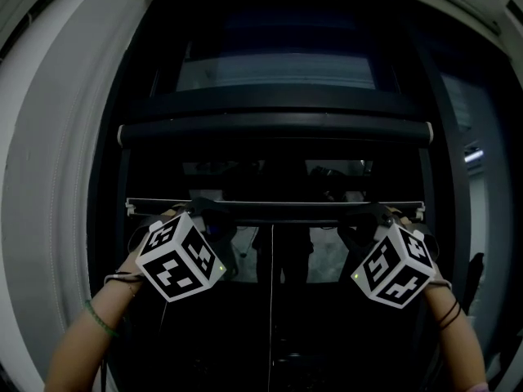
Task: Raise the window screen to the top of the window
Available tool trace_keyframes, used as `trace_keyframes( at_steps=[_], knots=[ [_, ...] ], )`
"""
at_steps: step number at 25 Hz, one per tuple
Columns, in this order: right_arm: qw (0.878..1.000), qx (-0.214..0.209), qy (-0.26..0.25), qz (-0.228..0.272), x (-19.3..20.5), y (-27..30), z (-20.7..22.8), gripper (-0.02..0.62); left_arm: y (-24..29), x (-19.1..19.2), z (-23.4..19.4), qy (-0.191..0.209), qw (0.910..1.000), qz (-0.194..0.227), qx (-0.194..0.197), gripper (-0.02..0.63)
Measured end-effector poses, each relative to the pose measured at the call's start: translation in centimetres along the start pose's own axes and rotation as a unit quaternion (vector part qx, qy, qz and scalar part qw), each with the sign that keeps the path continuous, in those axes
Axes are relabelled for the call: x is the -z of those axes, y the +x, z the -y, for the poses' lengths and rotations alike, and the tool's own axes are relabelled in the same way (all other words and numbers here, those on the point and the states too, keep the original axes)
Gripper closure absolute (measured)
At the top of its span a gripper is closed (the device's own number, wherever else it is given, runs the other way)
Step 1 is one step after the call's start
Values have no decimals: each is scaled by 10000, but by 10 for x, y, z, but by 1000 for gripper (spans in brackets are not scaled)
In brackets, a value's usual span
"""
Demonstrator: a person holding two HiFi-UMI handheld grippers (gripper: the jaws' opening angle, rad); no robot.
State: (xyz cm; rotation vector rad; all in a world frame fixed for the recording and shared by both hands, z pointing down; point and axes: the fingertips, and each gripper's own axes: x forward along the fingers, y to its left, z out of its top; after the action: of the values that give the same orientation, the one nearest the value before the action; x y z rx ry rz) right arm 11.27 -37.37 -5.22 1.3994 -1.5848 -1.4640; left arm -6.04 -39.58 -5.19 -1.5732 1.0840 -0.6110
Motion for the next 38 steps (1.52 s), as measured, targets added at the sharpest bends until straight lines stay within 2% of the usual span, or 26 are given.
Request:
trace_keyframes(
  at_steps=[2,6,11,13,15,17,22,27,32,35,38],
  knots=[
    [10000,24,6,70,-1,-1,1,548,-2,0,-2,5,10000,48,-43,552],
    [9992,347,-197,16,-7,3,18,548,0,-4,-19,165,9983,132,-538,554],
    [9999,1,-136,47,-10,3,22,548,0,-6,-26,-61,9992,208,-337,546],
    [9995,199,-227,136,-12,2,22,548,-2,-6,-25,65,9984,255,-494,546],
    [9973,623,-304,261,-14,3,23,548,-2,-6,-26,181,9958,338,-837,546],
    [9946,922,-354,323,-12,3,24,548,-1,-6,-27,143,9928,471,-1091,546],
    [9935,1032,-330,359,-13,5,37,546,2,-9,-40,61,9908,576,-1226,546],
    [9971,675,-30,363,-17,12,56,540,5,-15,-59,-54,9918,528,-1162,546],
    [9975,641,-60,285,-22,19,71,538,9,-20,-76,-164,9900,565,-1282,543],
    [9983,453,153,347,-22,19,73,537,8,-22,-79,-273,9900,608,-1243,540],
    [9973,566,317,353,-23,16,74,535,5,-24,-79,-377,9859,728,-1459,538]
  ],
)
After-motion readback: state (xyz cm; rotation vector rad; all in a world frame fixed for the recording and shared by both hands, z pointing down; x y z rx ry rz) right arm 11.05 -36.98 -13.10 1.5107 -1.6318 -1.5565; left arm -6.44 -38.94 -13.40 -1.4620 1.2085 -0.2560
